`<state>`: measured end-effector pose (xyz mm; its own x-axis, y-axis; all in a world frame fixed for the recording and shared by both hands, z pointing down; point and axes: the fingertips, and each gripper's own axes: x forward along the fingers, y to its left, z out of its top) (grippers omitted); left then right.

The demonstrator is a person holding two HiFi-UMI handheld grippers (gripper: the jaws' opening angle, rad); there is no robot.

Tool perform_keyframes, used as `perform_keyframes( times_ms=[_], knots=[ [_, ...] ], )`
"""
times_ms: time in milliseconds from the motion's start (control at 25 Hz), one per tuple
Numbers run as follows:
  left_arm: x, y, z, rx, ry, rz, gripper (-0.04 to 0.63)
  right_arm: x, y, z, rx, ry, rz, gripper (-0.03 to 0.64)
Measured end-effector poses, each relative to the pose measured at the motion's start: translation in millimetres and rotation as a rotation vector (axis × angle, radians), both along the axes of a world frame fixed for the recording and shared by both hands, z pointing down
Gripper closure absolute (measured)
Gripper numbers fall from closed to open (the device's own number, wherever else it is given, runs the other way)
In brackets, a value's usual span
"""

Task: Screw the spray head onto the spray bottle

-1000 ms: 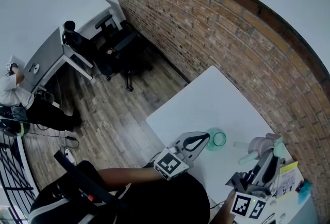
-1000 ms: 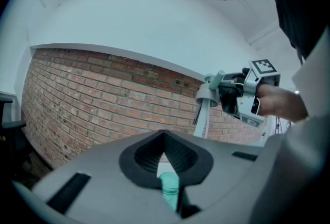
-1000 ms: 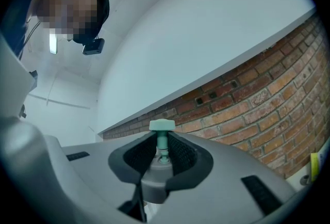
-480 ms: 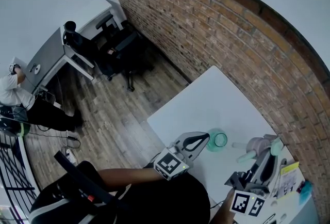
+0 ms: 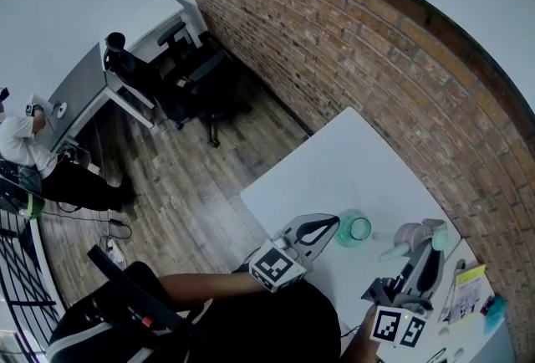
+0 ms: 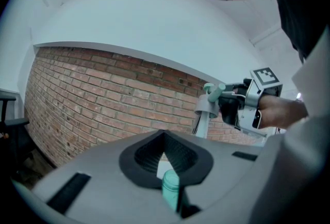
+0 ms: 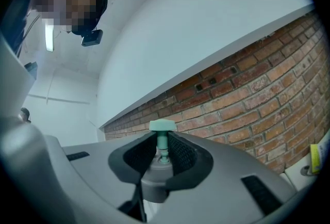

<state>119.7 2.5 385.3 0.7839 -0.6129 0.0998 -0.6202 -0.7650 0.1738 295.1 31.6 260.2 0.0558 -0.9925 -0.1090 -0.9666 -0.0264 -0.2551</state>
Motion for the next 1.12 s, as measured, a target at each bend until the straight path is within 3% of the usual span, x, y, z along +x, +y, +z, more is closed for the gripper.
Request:
perform_keyframes(
  times_ms=[1120],
  knots=[
    [-14.4, -2.8, 3.7, -0.016, 0.004, 0.024, 0.595, -16.6, -3.9, 62.3, -0.122, -0.031, 0.022, 0.545]
  ],
)
